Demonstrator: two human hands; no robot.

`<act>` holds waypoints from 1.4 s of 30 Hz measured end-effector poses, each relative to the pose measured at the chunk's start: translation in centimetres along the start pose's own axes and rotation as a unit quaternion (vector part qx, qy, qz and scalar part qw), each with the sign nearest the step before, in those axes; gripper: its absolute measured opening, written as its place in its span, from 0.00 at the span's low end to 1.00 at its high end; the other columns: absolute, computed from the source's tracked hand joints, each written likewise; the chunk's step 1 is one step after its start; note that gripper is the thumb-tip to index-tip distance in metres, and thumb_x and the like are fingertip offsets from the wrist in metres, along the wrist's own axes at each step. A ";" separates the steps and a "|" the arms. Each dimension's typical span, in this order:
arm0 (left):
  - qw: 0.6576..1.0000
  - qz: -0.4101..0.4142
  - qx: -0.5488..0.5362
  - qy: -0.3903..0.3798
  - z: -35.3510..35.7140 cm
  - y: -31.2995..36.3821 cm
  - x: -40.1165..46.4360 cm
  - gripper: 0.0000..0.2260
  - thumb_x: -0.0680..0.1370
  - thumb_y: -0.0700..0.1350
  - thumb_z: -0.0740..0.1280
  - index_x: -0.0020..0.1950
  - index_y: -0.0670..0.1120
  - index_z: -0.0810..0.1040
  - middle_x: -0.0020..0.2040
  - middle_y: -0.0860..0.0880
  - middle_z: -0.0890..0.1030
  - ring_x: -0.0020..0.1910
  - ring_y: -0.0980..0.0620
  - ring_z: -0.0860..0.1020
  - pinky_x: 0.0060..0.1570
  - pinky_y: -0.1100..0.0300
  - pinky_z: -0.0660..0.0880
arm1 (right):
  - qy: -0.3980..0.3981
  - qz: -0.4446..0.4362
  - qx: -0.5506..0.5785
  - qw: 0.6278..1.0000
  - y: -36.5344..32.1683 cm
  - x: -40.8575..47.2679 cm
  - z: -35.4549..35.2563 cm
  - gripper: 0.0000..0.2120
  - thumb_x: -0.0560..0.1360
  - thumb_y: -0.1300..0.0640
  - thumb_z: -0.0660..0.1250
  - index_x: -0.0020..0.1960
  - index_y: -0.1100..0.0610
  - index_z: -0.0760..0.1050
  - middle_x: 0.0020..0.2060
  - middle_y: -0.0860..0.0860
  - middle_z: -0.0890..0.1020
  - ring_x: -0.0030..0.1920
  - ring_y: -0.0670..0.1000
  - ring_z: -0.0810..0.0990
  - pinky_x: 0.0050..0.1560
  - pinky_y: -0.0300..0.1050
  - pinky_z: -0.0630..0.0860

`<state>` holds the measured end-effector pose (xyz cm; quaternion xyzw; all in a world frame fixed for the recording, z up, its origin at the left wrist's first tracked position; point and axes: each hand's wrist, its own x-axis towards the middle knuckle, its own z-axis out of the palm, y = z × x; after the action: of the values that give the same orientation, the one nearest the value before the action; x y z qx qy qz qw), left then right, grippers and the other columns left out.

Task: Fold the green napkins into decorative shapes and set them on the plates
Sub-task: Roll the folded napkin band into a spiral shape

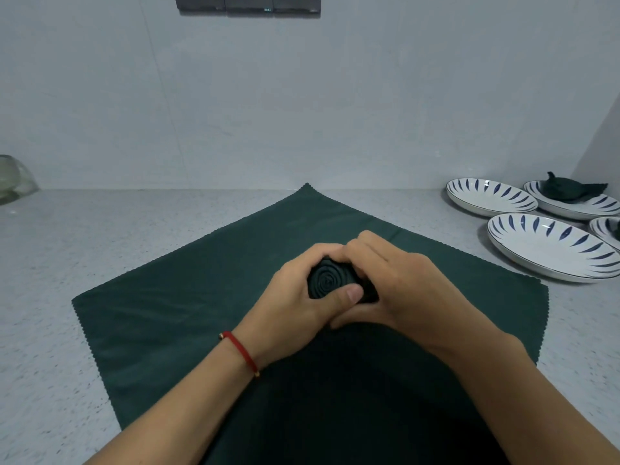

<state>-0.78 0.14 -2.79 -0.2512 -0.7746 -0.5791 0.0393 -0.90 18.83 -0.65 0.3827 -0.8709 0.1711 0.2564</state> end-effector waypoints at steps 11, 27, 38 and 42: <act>0.999 -0.005 0.015 0.043 -2.4 -0.2 0.1 0.21 0.73 0.45 0.77 0.64 0.51 0.78 0.55 0.53 0.81 0.54 0.53 0.81 0.56 0.60 0.77 | 0.088 -0.016 0.089 0.992 1.0 -0.1 -0.4 0.06 0.78 0.61 0.71 0.53 0.56 0.84 0.45 0.46 0.84 0.46 0.44 0.82 0.47 0.42 0.78; 1.000 0.009 -0.006 0.006 -2.5 0.7 -0.2 0.24 0.73 0.40 0.77 0.68 0.48 0.76 0.61 0.53 0.81 0.61 0.51 0.79 0.60 0.61 0.76 | 0.100 0.172 0.358 0.912 -0.1 0.2 0.9 0.11 0.71 0.57 0.77 0.53 0.52 0.82 0.37 0.49 0.83 0.38 0.49 0.81 0.43 0.41 0.79; 0.996 -0.002 -0.018 0.084 -1.4 0.4 -0.2 0.25 0.70 0.43 0.78 0.65 0.51 0.78 0.53 0.53 0.83 0.52 0.56 0.82 0.52 0.65 0.77 | 0.228 0.116 0.154 0.954 -0.5 0.1 2.6 0.05 0.75 0.57 0.75 0.44 0.59 0.84 0.39 0.48 0.83 0.40 0.47 0.82 0.40 0.46 0.77; 0.995 -0.008 0.017 0.102 -1.6 0.2 -0.3 0.25 0.69 0.48 0.78 0.65 0.54 0.78 0.53 0.55 0.82 0.54 0.55 0.81 0.56 0.59 0.79 | 0.215 0.126 0.157 0.956 -0.9 0.4 2.9 0.05 0.75 0.57 0.75 0.44 0.58 0.82 0.38 0.46 0.81 0.39 0.47 0.80 0.39 0.40 0.75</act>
<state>-0.85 -1.38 -2.23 -0.1841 -0.7781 -0.5889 0.1179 -1.33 16.60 -2.65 0.2591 -0.7987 0.4146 0.3508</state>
